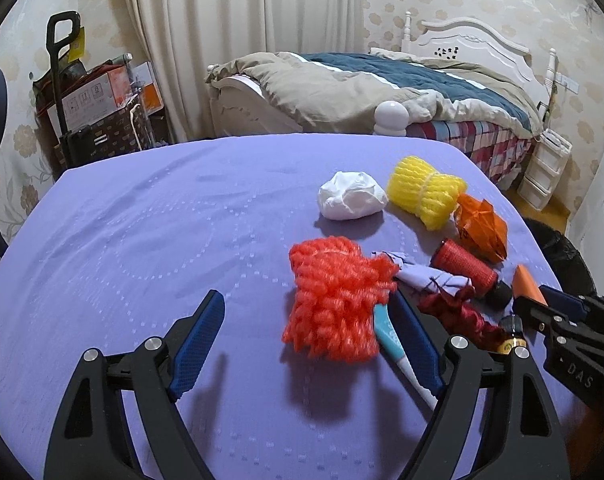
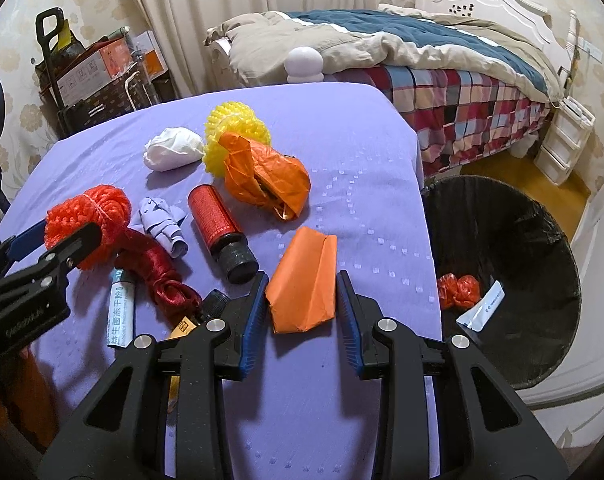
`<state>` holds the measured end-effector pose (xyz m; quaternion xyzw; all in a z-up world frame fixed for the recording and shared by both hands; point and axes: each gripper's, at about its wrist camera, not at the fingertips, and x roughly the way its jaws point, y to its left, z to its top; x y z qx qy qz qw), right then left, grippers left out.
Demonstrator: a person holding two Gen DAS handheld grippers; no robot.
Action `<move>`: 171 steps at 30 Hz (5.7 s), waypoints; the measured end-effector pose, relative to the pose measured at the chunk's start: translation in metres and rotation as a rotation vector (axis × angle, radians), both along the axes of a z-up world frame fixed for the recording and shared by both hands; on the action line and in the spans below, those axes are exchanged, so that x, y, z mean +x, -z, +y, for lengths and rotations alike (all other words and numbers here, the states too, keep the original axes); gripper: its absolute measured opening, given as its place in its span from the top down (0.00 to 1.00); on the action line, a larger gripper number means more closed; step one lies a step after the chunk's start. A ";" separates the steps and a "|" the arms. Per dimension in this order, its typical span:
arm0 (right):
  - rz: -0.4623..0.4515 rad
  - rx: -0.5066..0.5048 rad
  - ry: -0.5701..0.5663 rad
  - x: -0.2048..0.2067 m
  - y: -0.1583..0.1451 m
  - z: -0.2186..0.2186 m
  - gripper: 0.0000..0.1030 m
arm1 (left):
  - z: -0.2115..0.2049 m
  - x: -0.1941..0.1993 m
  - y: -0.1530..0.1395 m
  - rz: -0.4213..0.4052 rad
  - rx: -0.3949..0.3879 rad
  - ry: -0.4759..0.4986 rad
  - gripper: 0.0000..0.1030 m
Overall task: Collect trash
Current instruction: 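Grasp the orange mesh net with the left tool while the right tool lifts the orange paper, then carry the orange paper and mesh net over the bin and open both tools, then grasp the teal-and-white toothpaste tube with the left tool, then grasp the gold bottle with the right tool while the left tool holds the toothpaste tube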
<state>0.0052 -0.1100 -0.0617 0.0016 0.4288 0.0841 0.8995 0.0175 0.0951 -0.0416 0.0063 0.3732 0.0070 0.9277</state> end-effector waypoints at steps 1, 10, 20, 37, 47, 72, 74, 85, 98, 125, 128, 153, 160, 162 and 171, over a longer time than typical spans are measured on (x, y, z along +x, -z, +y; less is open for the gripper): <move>0.000 -0.001 -0.001 0.001 0.000 0.000 0.68 | 0.000 0.002 0.001 0.003 -0.002 0.003 0.24; -0.006 -0.011 -0.004 0.001 -0.001 0.002 0.69 | 0.003 0.002 0.005 0.031 -0.053 0.046 0.63; -0.022 0.000 0.001 -0.004 -0.005 0.000 0.70 | 0.005 -0.012 -0.002 -0.019 -0.022 0.038 0.69; -0.089 0.007 0.081 -0.021 -0.032 -0.041 0.70 | -0.028 -0.034 -0.044 -0.118 -0.056 0.131 0.70; -0.117 -0.016 0.220 -0.016 -0.038 -0.111 0.70 | -0.109 -0.020 -0.050 -0.138 -0.057 0.289 0.70; -0.072 0.003 0.360 0.025 -0.002 -0.203 0.67 | -0.244 0.048 -0.004 -0.040 0.054 0.421 0.53; -0.075 0.011 0.364 0.025 0.000 -0.206 0.62 | -0.245 0.049 -0.002 -0.040 0.063 0.410 0.36; -0.077 -0.004 0.395 0.015 -0.002 -0.205 0.49 | -0.233 0.034 -0.007 -0.044 0.068 0.381 0.27; -0.090 0.028 0.350 -0.016 -0.019 -0.163 0.47 | -0.180 0.002 -0.035 -0.067 0.042 0.311 0.27; -0.052 0.035 0.147 -0.050 -0.011 -0.053 0.44 | -0.041 -0.017 0.012 0.103 0.046 0.035 0.27; -0.049 0.033 0.143 -0.049 -0.011 -0.049 0.44 | -0.041 -0.011 0.017 0.131 0.034 0.042 0.30; -0.054 0.031 0.011 -0.047 -0.021 0.016 0.38 | 0.017 -0.044 0.019 0.125 0.004 0.036 0.87; -0.025 -0.011 -0.029 -0.040 -0.010 0.041 0.38 | 0.033 -0.046 0.019 0.117 -0.021 0.007 0.87; -0.018 -0.028 -0.021 -0.040 -0.007 0.041 0.39 | 0.034 -0.046 0.019 0.117 -0.029 0.006 0.87; -0.002 -0.051 -0.014 -0.038 0.000 0.036 0.64 | 0.035 -0.045 0.020 0.109 -0.028 0.008 0.87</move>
